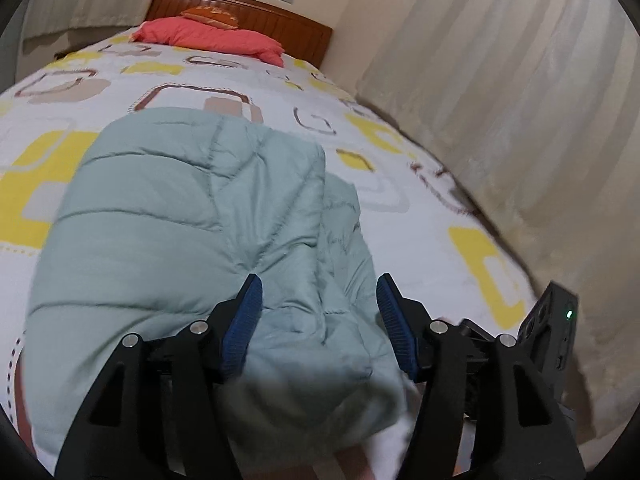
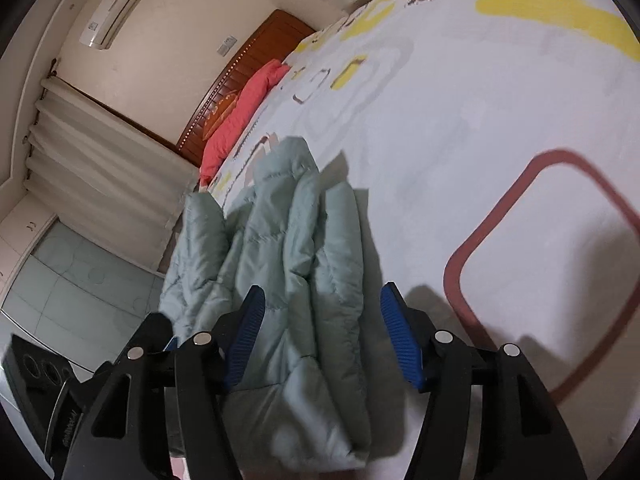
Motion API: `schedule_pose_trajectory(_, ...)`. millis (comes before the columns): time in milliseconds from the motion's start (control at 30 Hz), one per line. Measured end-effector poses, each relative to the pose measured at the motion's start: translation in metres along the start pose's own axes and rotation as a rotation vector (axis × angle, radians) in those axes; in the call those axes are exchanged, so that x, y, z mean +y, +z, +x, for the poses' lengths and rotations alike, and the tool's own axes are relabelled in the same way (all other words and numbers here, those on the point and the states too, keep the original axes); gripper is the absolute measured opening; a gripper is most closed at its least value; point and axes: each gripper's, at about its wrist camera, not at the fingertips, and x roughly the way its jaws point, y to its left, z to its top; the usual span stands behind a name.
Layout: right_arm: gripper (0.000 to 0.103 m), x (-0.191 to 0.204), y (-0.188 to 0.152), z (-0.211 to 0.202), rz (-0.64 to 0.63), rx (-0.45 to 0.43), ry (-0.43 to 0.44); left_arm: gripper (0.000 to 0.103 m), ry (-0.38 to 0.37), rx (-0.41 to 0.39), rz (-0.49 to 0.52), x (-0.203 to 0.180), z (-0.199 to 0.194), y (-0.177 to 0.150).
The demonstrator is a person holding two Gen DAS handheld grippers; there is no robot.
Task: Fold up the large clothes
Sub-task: 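Release the jacket and press the folded bundle flat with both tools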
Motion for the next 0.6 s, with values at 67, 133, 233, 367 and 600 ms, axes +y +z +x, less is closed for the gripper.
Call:
schedule_pose_trajectory(67,0.060,0.009,0.000,-0.007,-0.021,-0.013,0.010,0.061,-0.010,-0.029,-0.052,0.011,-0.017,0.006)
schedule_pose_trajectory(133,0.060,0.022,0.000,-0.010,-0.038,-0.017,0.032,0.067,-0.012,-0.066,-0.099,0.023,-0.033,0.010)
schedule_pose_trajectory(233,0.060,0.040,-0.001,-0.007,-0.054,0.013,0.084,0.069,0.008,-0.130,-0.207,0.056,-0.058,0.018)
schedule_pose_trajectory(367,0.060,0.059,-0.007,0.012,-0.068,0.066,0.115,0.070,0.065,-0.163,-0.369,0.111,-0.070,0.022)
schedule_pose_trajectory(600,0.056,0.080,-0.020,0.061,-0.106,0.169,0.058,0.070,0.017,-0.094,-0.599,0.170,-0.049,0.005)
